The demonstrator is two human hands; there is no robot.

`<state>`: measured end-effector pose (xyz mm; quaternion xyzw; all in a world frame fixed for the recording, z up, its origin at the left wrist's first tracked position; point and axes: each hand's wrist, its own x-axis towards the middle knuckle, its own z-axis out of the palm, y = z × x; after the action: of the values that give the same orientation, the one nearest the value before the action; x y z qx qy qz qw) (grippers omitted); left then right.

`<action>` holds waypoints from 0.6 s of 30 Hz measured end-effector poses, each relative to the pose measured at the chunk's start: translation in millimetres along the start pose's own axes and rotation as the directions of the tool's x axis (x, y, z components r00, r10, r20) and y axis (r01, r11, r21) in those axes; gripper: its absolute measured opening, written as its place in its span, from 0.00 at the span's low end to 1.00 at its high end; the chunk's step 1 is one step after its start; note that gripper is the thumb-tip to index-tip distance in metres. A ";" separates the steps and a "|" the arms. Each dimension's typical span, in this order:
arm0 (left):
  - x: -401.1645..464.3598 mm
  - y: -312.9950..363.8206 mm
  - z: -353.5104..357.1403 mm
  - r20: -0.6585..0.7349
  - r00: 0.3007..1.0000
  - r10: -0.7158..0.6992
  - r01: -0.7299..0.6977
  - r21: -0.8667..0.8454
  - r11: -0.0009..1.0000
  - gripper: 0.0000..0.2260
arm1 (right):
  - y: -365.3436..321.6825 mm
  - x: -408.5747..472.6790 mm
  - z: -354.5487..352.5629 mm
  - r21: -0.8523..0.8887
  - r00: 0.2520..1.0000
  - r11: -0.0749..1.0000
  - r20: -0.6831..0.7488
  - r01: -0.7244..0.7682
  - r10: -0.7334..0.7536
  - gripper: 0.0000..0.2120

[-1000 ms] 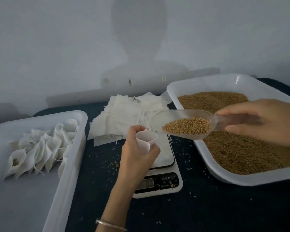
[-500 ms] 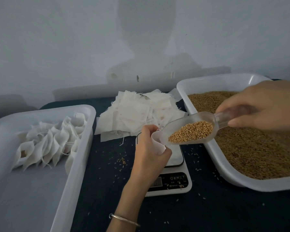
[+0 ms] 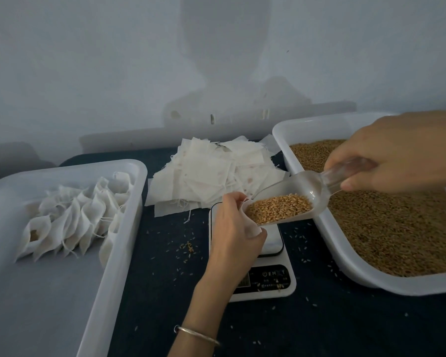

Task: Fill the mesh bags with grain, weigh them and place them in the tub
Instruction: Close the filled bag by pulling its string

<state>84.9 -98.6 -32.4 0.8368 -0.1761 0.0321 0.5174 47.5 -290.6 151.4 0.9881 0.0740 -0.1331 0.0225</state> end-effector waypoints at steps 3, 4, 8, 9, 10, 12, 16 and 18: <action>-0.2 -1.2 1.5 -0.003 1.000 -0.014 0.014 -0.013 1.000 0.25 | -3.6 1.2 -3.0 -0.054 1.000 0.999 0.009 0.004 -0.003 0.08; -0.5 -1.5 1.7 0.000 1.000 -0.019 0.019 -0.019 1.000 0.25 | -5.4 1.1 -4.5 -0.064 1.000 0.998 0.012 0.001 0.000 0.08; -2.3 -1.8 1.8 0.005 1.000 -0.015 0.015 -0.049 0.999 0.25 | -10.2 1.4 -7.9 -0.105 1.000 0.994 0.011 -0.011 0.012 0.07; -2.7 -1.5 1.7 0.002 1.000 -0.007 0.007 -0.049 0.999 0.25 | -10.4 1.9 -8.1 -0.111 1.000 0.994 0.003 -0.009 0.009 0.07; -3.2 -1.1 1.5 0.001 1.000 -0.001 0.001 -0.052 0.999 0.25 | -10.7 2.6 -8.2 -0.121 1.000 0.993 -0.002 -0.007 0.007 0.07; -3.8 -0.2 1.2 -0.004 1.000 -0.001 0.001 -0.062 0.998 0.24 | -11.5 2.9 -8.6 -0.140 1.000 0.990 -0.001 -0.016 0.016 0.07; -4.2 0.4 1.6 -0.012 1.000 -0.009 0.008 -0.078 0.997 0.23 | -13.1 0.8 -10.0 -0.136 0.999 0.990 0.000 -0.048 0.048 0.08; -4.1 0.3 2.3 -0.006 1.000 -0.014 0.013 -0.084 0.996 0.24 | -13.0 0.0 -9.4 -0.129 0.999 0.990 -0.003 -0.048 0.048 0.08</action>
<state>80.7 -99.6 -34.2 0.8155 -0.1698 0.0242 0.5528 47.9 -277.1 160.2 0.9860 0.0587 -0.1275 0.0896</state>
